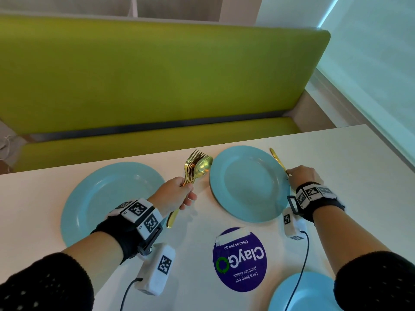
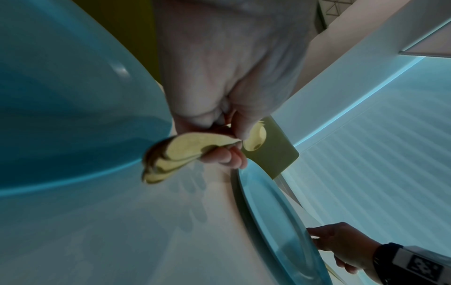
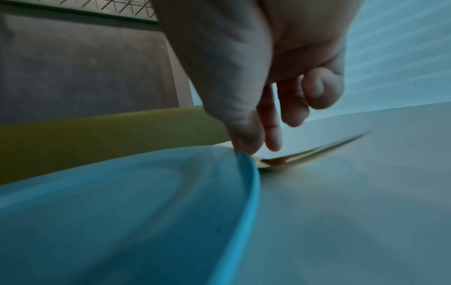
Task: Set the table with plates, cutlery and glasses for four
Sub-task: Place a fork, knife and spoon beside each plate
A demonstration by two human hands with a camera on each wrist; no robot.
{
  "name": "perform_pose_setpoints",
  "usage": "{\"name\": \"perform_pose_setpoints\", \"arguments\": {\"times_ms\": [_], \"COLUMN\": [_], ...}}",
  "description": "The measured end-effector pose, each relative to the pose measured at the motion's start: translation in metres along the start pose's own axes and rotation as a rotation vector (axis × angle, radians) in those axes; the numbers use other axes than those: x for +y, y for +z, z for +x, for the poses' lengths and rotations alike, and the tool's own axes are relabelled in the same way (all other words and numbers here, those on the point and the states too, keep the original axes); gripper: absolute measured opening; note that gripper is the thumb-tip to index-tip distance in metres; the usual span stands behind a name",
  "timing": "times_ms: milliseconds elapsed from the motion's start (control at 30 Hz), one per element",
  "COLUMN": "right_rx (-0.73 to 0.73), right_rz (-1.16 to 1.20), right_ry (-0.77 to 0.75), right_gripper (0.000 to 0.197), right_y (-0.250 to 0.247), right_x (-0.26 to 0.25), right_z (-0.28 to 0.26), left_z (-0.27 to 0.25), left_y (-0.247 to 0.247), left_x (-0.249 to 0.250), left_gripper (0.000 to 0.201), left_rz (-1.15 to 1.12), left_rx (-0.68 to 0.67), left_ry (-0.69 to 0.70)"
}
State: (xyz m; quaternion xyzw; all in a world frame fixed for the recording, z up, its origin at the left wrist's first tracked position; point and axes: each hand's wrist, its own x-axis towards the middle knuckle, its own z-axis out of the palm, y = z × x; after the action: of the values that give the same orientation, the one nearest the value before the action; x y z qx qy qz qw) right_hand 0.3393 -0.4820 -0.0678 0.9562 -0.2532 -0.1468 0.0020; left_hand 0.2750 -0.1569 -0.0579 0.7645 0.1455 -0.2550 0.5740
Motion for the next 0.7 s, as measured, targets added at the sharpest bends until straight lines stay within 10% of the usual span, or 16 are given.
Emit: {"name": "perform_pose_setpoints", "arguments": {"times_ms": [400, 700], "right_rx": [0.119, -0.003], "right_rz": [0.117, 0.113], "right_ry": [-0.19, -0.805], "right_gripper": [0.038, 0.031], "right_y": [-0.033, -0.03], "right_x": [-0.02, -0.099], "right_z": [-0.041, -0.164], "left_z": [-0.012, -0.041], "left_y": [-0.006, -0.006], "left_x": [0.002, 0.007], "left_gripper": [0.016, 0.012], "left_rz": [-0.038, 0.034], "left_rx": [0.012, -0.008], "left_ry": [-0.004, -0.005]}}
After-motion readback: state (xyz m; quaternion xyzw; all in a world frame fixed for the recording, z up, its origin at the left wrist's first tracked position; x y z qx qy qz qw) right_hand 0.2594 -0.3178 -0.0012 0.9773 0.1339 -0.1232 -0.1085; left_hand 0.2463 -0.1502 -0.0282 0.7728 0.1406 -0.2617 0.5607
